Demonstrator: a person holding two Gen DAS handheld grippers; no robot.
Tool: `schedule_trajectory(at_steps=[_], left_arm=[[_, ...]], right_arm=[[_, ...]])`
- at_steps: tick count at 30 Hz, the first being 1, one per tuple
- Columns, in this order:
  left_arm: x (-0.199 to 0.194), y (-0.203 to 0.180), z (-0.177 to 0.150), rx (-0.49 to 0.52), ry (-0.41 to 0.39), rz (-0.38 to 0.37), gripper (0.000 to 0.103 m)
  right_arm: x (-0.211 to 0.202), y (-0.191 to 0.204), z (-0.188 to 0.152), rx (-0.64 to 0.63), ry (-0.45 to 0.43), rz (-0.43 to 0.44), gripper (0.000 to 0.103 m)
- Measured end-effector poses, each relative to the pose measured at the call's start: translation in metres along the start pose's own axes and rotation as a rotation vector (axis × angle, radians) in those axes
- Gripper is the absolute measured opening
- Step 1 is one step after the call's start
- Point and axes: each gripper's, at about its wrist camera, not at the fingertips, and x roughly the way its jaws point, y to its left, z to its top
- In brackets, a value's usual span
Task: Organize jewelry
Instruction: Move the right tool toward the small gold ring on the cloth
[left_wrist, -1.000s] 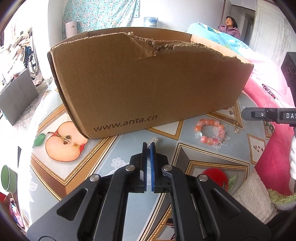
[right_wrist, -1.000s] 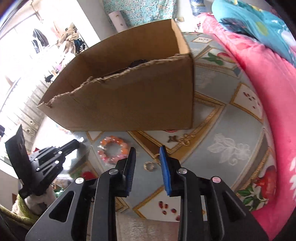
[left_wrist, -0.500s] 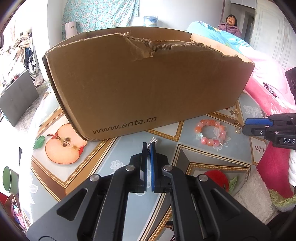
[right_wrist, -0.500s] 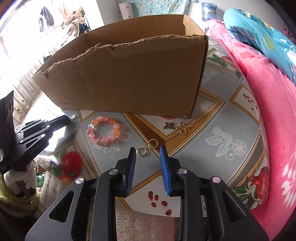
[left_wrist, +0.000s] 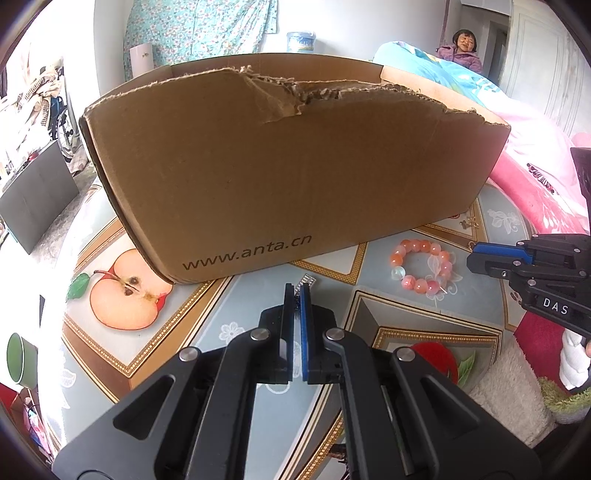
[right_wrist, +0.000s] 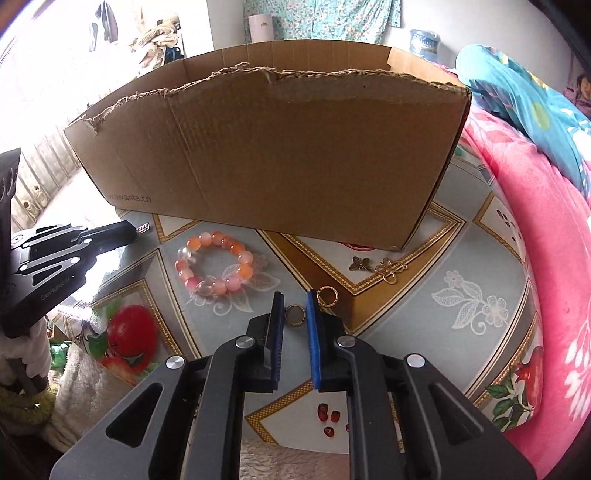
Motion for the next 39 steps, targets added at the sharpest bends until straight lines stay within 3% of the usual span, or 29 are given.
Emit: schedule_trajectory(at_steps=[17, 21, 22, 32, 39], left_arm=[[-0.010, 0.002, -0.003, 0.001, -0.021, -0.002, 0.002], [-0.023, 0.002, -0.001, 0.003, -0.045, -0.002, 0.002], [-0.027, 0.002, 0.000, 0.004, -0.053, -0.001, 0.002], [-0.082, -0.001, 0.018, 0.033, -0.166, -0.021, 0.002], [-0.070, 0.001, 0.012, 0.001, -0.116, -0.034, 0.002]], right_arm=[[-0.025, -0.002, 0.005, 0.031, -0.069, 0.015, 0.012], [-0.040, -0.002, 0.012, 0.032, -0.107, 0.028, 0.012], [-0.043, -0.002, 0.014, 0.029, -0.115, 0.031, 0.004], [-0.079, 0.000, 0.045, 0.010, -0.239, 0.054, 0.004], [-0.067, -0.018, 0.036, 0.092, -0.161, 0.100, 0.005]])
